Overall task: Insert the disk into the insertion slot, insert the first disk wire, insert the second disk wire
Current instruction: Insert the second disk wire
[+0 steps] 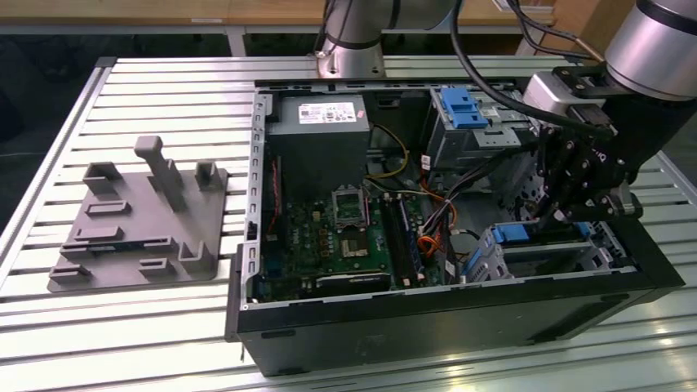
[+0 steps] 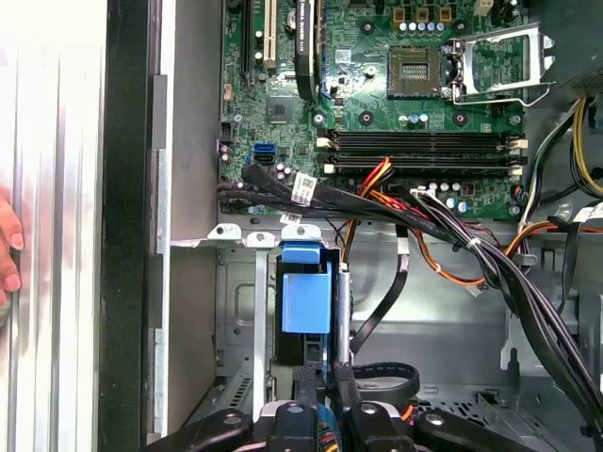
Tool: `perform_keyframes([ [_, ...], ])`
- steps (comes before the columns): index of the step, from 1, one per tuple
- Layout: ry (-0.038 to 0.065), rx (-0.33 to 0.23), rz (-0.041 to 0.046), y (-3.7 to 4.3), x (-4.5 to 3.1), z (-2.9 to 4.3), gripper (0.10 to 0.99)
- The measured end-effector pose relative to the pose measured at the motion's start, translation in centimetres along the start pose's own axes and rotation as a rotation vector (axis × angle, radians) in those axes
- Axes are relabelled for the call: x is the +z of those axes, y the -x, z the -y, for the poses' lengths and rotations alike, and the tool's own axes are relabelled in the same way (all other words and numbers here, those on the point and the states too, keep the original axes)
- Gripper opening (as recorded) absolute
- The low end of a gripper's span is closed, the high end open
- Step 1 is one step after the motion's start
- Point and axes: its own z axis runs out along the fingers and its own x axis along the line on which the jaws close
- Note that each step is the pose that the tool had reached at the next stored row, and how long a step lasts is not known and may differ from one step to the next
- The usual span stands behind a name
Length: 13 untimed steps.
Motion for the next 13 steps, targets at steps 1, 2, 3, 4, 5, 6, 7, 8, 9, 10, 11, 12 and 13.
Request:
perform_keyframes([
  [1,0.000,0.000,-0.0001,-0.03,-0.01,0.00,0.196],
  [2,0.000,0.000,0.0003,-0.07,0.00,0.00,0.196],
  [3,0.000,0.000,0.0006,-0.13,0.00,0.00,0.196],
  [4,0.000,0.000,0.0007,-0.20,0.00,0.00,0.196],
  [5,0.000,0.000,0.0011,-0.25,0.01,0.01,0.196],
  [6,0.000,0.000,0.0025,-0.31,0.01,0.01,0.196],
  [7,0.000,0.000,0.0043,-0.37,0.02,0.00,0.196],
  [8,0.000,0.000,0.0069,-0.40,0.02,0.00,0.196],
  [9,0.000,0.000,0.0095,-0.42,0.02,0.00,0.196],
  [10,0.000,0.000,0.0109,-0.42,0.01,0.00,0.196],
  [11,0.000,0.000,0.0111,-0.41,0.01,0.00,0.196],
  [12,0.000,0.000,0.0112,-0.41,0.02,0.00,0.196],
  [13,0.000,0.000,0.0113,-0.41,0.02,0.00,0.196],
])
